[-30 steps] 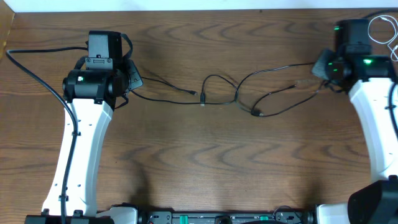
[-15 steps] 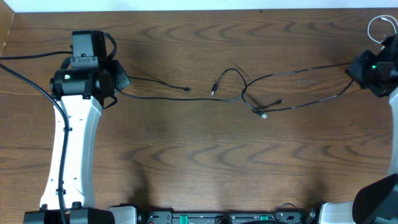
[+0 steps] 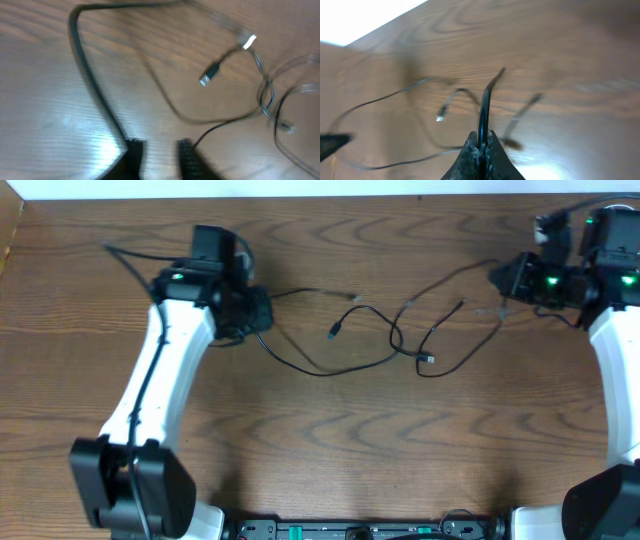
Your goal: Untangle cables
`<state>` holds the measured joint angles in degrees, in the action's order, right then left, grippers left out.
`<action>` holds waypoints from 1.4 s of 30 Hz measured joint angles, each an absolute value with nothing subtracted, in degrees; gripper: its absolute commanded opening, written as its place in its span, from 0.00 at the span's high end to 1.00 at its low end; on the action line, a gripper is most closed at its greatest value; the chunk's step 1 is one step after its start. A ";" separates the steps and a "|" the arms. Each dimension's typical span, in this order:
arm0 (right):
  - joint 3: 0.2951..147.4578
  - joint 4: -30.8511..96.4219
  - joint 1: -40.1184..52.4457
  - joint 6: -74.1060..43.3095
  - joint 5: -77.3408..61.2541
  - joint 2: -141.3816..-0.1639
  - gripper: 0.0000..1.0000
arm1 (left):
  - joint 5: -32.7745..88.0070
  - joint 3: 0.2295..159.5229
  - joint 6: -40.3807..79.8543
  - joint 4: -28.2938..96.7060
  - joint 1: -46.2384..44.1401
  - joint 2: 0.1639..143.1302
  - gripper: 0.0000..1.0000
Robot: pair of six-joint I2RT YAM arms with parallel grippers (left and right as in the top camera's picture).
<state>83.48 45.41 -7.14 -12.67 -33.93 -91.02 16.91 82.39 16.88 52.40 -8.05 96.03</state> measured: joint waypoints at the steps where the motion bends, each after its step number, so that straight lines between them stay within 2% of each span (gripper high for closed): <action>1: 83.48 44.03 -6.35 -12.73 -35.44 -91.02 0.99 | 17.32 82.39 16.80 52.25 -8.71 96.97 0.45; 4: 83.48 38.13 -4.64 -14.55 -40.07 -91.02 0.99 | 18.11 82.39 16.38 51.96 -9.72 98.65 0.36; 6: 83.46 33.47 -4.05 -16.91 -42.68 -90.96 0.99 | 18.59 82.39 16.38 51.88 -10.02 99.02 0.35; 14: 83.40 19.88 -3.79 -29.67 -46.96 -85.82 0.99 | 24.21 82.39 16.45 48.16 -13.52 99.02 0.35; 28: 83.40 8.71 -4.01 -45.41 -49.80 -77.60 0.99 | 25.76 82.39 16.53 38.39 -23.49 99.35 0.35; 32: 83.42 11.68 -4.86 -45.63 -50.00 -77.60 0.99 | 25.91 82.39 16.78 35.33 -25.67 101.71 0.35; 34: 83.66 18.70 -5.02 -43.09 -47.77 -77.60 0.99 | 26.11 82.39 17.15 34.26 -26.17 103.28 0.35; 38: 83.50 31.59 -4.03 -35.68 -39.27 -78.52 0.99 | 26.24 82.39 18.00 33.50 -26.30 105.69 0.35; 42: 83.50 35.68 -2.59 -27.03 -28.86 -81.52 0.99 | 26.28 82.39 18.17 33.34 -26.30 105.89 0.35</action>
<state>83.50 35.68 -2.59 -27.03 -28.86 -81.52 26.28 82.39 18.17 33.34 -26.30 105.89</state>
